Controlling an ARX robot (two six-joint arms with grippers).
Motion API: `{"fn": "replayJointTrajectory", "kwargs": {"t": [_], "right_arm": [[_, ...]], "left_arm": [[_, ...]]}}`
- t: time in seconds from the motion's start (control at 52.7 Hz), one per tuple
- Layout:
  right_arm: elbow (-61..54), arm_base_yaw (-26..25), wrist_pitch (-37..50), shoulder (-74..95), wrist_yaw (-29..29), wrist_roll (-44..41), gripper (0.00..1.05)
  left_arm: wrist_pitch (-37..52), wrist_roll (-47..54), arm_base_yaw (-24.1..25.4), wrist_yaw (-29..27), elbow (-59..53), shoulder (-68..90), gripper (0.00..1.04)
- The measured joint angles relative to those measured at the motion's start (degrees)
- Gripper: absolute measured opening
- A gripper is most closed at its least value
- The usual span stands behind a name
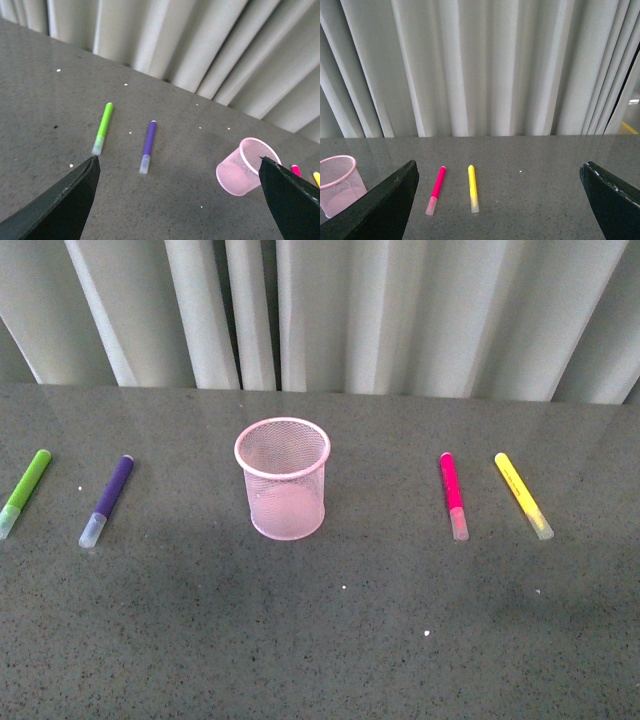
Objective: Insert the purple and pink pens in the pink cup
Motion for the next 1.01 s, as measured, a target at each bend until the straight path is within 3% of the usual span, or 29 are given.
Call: {"fn": "replayJointTrajectory", "kwargs": {"t": [0.19,0.588,1.005], "right_arm": [[0.0,0.0,0.0,0.0,-0.02,0.0,0.98],[0.0,0.0,0.0,0.0,-0.02,0.0,0.98],[0.0,0.0,0.0,0.0,0.0,0.0,0.98]], "left_arm": [[7.93,3.06,-0.24,2.8,6.95,18.73,0.98],[9.51,12.11,-3.45,4.46,27.65,57.11,0.98],[19.28,20.26,-7.23,3.32,35.56,80.15,0.98]]}}
